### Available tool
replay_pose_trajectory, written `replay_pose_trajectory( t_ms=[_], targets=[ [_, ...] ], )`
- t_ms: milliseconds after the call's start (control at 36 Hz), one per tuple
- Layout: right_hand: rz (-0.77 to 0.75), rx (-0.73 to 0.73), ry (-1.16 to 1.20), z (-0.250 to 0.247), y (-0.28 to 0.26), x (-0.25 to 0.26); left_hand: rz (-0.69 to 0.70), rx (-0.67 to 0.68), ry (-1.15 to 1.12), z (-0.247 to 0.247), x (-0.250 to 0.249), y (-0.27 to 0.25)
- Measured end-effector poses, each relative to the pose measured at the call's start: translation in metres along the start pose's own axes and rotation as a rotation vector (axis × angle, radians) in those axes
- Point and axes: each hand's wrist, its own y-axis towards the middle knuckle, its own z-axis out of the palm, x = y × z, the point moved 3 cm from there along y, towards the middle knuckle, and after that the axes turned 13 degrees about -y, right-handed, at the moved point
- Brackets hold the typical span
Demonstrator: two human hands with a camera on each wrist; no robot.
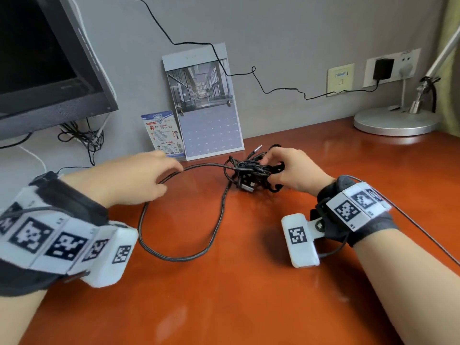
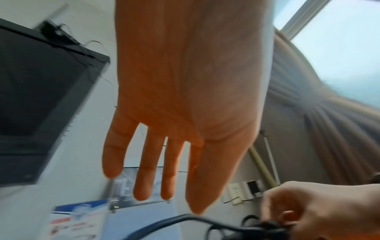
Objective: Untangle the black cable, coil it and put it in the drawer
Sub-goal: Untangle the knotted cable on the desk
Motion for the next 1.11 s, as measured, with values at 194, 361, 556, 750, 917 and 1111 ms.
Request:
replay_pose_trajectory(
  t_ms=[194, 361, 556, 750, 917, 1111],
  targets=[
    [0.050, -0.037, -0.126, 0.013, 0.001, 0.010, 0.106, 0.108, -0.242, 0.009, -0.070, 0.027],
    [0.019, -0.086, -0.017, 0.014, -0.001, 0.011, -0.137, 0.048, -0.734, 0.037, -0.086, 0.068],
    [-0.079, -0.026, 0.108, 0.015, -0.005, 0.018, -0.320, -0.123, -1.318, 0.071, -0.087, 0.078],
    [-0.098, 0.031, 0.126, 0.015, -0.006, 0.019, -0.344, -0.212, -1.853, 0.097, -0.087, 0.070],
    [-0.136, -0.081, 0.133, 0.017, -0.006, 0.023, -0.223, -0.231, -1.904, 0.114, -0.081, 0.071],
    [-0.143, -0.111, 0.086, 0.018, -0.004, 0.022, -0.148, -0.312, -1.876, 0.123, -0.079, 0.071]
  ],
)
